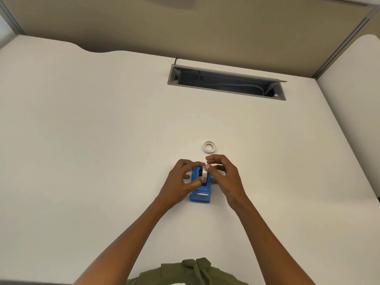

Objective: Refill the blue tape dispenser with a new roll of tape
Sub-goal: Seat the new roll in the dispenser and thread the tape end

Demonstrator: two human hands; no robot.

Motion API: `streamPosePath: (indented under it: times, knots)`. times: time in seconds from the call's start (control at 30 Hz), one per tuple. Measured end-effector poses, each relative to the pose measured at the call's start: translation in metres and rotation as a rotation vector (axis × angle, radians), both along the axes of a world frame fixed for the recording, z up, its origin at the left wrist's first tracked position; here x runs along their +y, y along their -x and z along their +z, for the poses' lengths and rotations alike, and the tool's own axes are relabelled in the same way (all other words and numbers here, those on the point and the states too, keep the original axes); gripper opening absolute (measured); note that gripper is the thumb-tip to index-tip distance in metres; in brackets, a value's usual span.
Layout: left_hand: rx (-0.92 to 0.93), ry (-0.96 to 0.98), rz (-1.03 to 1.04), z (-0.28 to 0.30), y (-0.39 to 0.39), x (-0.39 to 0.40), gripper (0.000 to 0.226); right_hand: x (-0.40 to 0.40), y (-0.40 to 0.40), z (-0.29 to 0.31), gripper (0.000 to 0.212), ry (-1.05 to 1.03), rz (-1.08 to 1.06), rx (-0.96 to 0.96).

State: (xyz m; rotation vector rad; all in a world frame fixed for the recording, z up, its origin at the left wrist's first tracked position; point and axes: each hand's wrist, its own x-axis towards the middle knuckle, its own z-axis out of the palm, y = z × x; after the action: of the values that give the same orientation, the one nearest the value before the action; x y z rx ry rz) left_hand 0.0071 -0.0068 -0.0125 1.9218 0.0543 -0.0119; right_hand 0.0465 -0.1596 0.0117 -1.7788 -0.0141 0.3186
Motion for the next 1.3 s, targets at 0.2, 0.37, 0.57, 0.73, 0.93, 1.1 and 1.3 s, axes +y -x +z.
streamPosePath:
  times: [0.2, 0.37, 0.57, 0.73, 0.93, 1.1, 1.3]
  knots:
    - [-0.015, 0.015, -0.007, -0.003, 0.001, 0.001, 0.038, -0.007, 0.01, -0.003, 0.023, 0.087, 0.091, -0.181]
    - [-0.012, 0.032, 0.01, -0.003, 0.001, -0.001, 0.048, -0.009, 0.009, -0.005, 0.031, 0.107, 0.115, -0.188]
    - [-0.017, 0.057, 0.019, -0.002, -0.002, 0.0, 0.052, -0.009, 0.005, -0.007, 0.029, 0.141, 0.119, -0.164]
    - [-0.036, 0.025, -0.005, -0.003, 0.0, 0.002, 0.043, -0.009, 0.003, -0.01, 0.029, 0.149, 0.116, -0.143]
    - [-0.013, 0.018, 0.004, -0.004, 0.0, 0.001, 0.043, -0.012, 0.001, -0.007, 0.032, 0.121, 0.172, -0.068]
    - [-0.005, 0.025, -0.001, -0.003, 0.001, 0.002, 0.047, -0.009, 0.001, -0.006, 0.034, 0.125, 0.137, -0.067]
    - [0.006, 0.019, -0.005, -0.003, 0.001, 0.002, 0.05, -0.003, -0.002, -0.003, 0.027, 0.079, 0.078, 0.0]
